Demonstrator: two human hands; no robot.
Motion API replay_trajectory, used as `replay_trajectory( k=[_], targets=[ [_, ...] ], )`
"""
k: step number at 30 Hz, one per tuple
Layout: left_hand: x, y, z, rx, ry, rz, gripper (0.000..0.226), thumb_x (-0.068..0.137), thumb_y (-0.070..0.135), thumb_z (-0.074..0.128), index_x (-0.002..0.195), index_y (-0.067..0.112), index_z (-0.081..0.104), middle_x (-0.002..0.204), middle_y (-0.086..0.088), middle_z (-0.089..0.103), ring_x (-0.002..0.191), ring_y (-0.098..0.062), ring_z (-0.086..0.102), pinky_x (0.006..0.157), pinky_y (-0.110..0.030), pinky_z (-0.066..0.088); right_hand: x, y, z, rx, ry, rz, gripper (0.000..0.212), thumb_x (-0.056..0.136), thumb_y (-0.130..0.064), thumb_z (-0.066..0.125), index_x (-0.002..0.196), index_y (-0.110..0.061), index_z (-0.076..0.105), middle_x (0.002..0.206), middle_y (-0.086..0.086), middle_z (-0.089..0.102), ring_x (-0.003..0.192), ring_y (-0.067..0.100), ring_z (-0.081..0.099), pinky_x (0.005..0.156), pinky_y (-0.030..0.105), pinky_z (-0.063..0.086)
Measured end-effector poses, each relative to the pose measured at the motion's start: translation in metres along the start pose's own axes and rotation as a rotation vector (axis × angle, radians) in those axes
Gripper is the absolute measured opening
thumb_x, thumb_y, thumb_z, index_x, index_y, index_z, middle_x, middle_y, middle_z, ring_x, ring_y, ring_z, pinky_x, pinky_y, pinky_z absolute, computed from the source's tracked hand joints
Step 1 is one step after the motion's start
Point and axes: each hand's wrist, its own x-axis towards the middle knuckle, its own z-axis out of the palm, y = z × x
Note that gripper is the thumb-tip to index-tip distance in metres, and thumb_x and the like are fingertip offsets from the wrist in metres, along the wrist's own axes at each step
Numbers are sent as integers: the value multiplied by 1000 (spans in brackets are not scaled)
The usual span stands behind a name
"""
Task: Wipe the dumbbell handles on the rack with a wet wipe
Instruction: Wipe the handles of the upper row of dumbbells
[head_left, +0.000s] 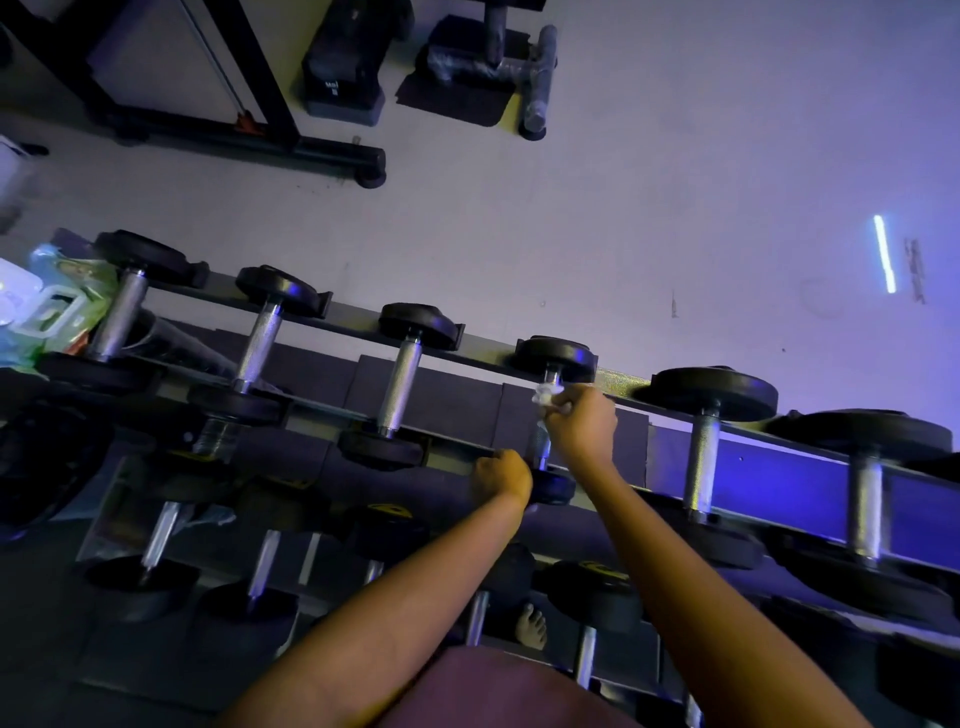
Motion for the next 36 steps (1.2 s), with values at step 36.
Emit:
replay_trajectory(
  k=[36],
  targets=[
    [28,-14,-11,-497,-605,-487,33,91,27,45,92,-2,61,71,-24,69,79,-39,61,54,-54,56,-33,34,7,24,-39,-32,6,80,-1,68,81,-6,71,82,5,64,81,22,63,74,34,55]
  ],
)
